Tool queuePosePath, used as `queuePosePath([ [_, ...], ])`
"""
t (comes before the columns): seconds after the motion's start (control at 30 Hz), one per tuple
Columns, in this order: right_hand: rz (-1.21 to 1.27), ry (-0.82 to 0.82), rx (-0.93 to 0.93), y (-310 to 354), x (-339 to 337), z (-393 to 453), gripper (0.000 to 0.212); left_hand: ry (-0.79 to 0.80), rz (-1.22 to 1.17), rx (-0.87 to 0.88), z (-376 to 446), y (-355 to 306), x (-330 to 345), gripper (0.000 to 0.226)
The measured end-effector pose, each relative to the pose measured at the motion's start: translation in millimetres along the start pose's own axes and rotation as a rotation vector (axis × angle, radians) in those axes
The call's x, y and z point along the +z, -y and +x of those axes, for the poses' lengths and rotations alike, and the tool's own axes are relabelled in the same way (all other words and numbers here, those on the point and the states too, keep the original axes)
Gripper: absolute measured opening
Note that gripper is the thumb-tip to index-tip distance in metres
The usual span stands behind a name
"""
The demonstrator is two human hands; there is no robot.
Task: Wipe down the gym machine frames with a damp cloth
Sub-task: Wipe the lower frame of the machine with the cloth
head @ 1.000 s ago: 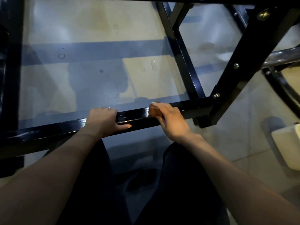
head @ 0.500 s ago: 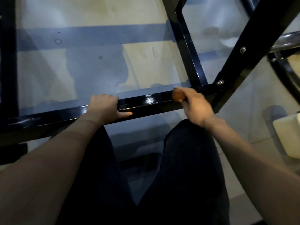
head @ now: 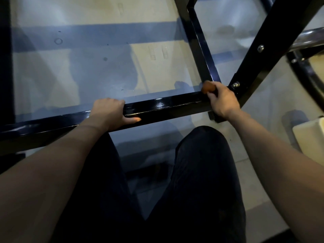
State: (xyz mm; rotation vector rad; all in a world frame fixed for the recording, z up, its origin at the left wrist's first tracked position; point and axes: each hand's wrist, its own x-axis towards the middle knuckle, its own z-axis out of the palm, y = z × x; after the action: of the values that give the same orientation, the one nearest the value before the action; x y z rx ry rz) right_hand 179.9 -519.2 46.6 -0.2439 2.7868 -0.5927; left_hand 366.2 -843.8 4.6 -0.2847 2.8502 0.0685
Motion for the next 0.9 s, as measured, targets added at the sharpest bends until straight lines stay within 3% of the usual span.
queuePosePath([
  [0.2, 0.032, 0.231, -0.408, 0.2, 10.9, -34.1, 0.053, 0.000, 0.002, 0.013, -1.1, 1.3, -0.8, 0.073],
  [0.4, -0.076, 0.028, -0.014, 2.6, 0.3, 15.9, 0.043, -0.011, 0.005, 0.019, -1.1, 0.0, -2.3, 0.073],
  [0.57, -0.061, 0.146, -0.360, -1.6, 15.6, -25.1, 0.053, -0.011, -0.003, 0.017, -1.5, -0.6, -1.8, 0.072],
  [0.63, -0.132, 0.112, -0.305, -23.3, -1.9, -9.8, 0.053, -0.008, -0.001, 0.012, -2.5, -1.4, -2.1, 0.073],
  [0.77, -0.168, -0.012, 0.028, -34.0, -9.2, 29.7, 0.036, -0.029, 0.024, 0.010, -2.2, -2.5, -1.8, 0.074],
  [0.83, -0.114, -0.022, -0.039, -18.5, 4.7, 20.6, 0.039, -0.029, 0.030, 0.003, -2.6, -2.7, -2.2, 0.074],
  [0.9, -0.063, 0.049, -0.274, -11.2, 9.7, -6.5, 0.046, -0.009, 0.029, -0.003, -2.7, -3.8, -4.4, 0.074],
])
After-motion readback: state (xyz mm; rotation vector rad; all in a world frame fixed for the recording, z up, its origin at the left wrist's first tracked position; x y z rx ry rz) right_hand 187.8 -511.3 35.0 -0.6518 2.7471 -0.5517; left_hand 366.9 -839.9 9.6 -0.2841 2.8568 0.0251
